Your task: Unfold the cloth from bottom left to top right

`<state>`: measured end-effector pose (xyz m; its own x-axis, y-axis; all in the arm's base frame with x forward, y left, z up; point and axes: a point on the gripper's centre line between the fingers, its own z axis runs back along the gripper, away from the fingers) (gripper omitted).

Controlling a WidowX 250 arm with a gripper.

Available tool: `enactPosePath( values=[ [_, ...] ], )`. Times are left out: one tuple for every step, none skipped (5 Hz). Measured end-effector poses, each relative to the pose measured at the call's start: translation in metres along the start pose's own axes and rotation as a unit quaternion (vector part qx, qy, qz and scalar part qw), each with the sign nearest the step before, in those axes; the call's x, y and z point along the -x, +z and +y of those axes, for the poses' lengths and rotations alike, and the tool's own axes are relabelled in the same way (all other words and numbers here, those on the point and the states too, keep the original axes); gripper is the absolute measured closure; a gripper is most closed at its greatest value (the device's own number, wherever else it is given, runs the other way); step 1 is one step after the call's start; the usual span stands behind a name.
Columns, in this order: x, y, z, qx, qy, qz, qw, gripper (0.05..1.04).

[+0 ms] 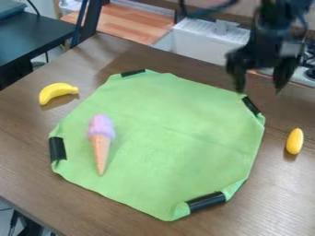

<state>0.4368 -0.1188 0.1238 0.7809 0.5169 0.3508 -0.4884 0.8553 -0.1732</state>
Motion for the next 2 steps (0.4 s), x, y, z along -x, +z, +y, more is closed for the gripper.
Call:
enactPosePath(
  values=[
    [-0.012,0.02,0.027,-0.033,-0.005,0.019,0.9992,0.083],
    [-0.007,0.044,0.049,-0.083,-0.06,0.067,0.9925,0.083]
  ],
)
